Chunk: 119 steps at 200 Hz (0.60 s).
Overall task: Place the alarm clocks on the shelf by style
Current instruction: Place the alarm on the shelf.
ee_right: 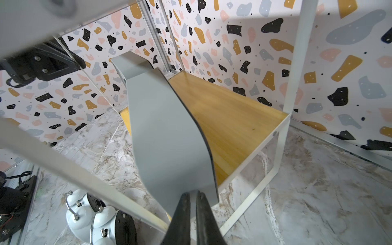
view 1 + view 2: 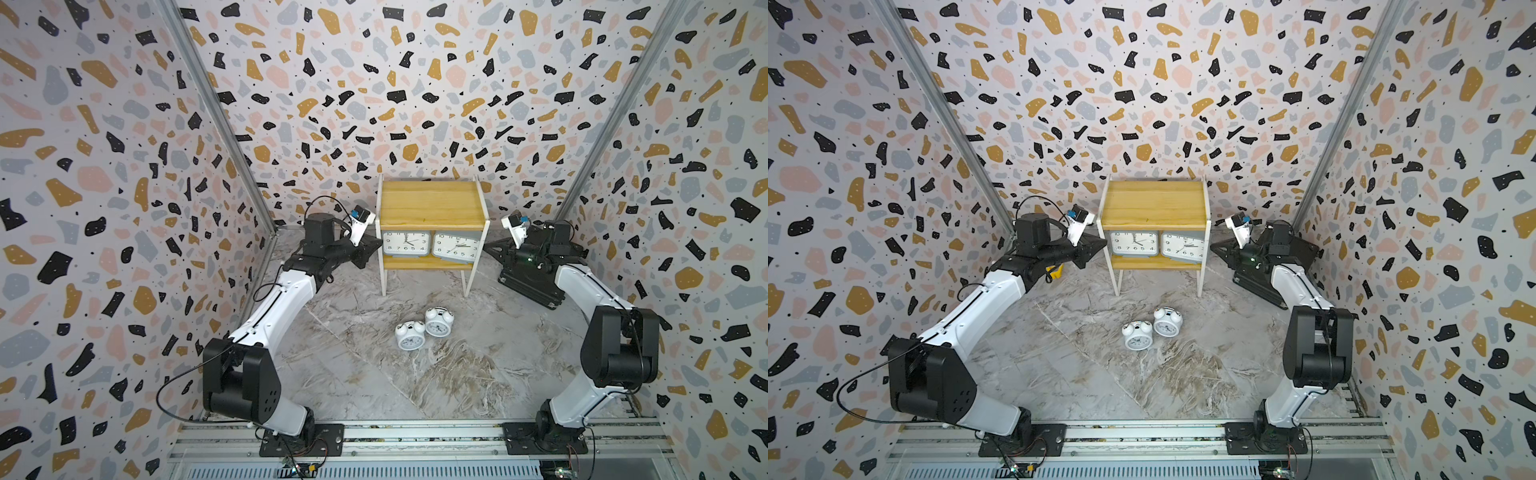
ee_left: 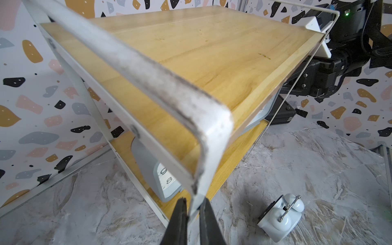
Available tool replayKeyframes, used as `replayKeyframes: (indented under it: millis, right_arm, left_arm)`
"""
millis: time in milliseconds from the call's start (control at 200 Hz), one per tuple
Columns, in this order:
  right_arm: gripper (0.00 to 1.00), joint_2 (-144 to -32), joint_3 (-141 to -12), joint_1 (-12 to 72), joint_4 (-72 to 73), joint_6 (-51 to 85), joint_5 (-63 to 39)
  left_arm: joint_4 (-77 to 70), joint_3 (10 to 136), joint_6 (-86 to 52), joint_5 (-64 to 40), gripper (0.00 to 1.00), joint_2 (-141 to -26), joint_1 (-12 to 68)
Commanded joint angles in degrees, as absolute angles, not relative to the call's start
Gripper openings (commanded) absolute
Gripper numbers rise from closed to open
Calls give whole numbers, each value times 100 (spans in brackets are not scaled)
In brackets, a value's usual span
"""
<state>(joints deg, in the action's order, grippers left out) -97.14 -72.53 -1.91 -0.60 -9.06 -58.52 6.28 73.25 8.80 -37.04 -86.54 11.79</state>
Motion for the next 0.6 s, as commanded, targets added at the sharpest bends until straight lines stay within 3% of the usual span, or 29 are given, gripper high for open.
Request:
replayKeyframes:
  millis: [0, 591]
  right_arm:
    - [14, -9722, -7500, -158, -166, -952, -5827]
    - [15, -9896, -7721, -72, -211, -965, -5827]
  left_arm:
    - [773, 7470, 679, -3738, 12, -8771, 1160]
    - [808, 7453, 710, -3727, 12, -8754, 1156]
